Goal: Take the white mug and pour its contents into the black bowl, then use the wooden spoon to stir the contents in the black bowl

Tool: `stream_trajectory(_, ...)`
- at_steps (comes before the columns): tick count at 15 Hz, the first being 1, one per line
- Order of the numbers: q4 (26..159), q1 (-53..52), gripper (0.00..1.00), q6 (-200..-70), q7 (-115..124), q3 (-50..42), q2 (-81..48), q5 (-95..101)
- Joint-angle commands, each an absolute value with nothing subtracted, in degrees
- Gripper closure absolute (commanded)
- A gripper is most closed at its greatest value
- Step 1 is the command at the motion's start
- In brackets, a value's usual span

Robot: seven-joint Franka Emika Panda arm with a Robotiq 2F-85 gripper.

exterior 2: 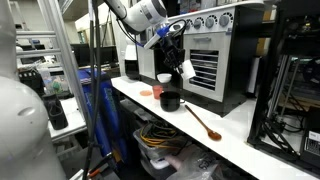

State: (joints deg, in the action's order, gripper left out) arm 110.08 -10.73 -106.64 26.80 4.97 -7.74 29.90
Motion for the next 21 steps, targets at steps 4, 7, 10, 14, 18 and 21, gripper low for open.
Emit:
stream_trajectory(4, 119.9, -6.8, 0.98, -115.8, 32.1, 2.7, -1.3, 25.5)
stream_trajectory(7, 122.6, -4.8, 0.98, -119.1, 33.4, 1.3, -0.4, 23.2)
stream_trajectory(10, 124.9, -2.7, 0.98, -122.3, 34.3, -0.4, -0.3, 21.3)
stream_trajectory(14, 127.0, -0.1, 0.98, -126.6, 34.0, -2.6, -0.9, 18.5)
stream_trajectory(18, 128.6, 2.0, 0.98, -130.8, 30.8, -4.3, -1.4, 12.8)
stream_trajectory(21, 129.5, 3.1, 0.98, -134.3, 26.6, -5.1, -2.0, 8.2)
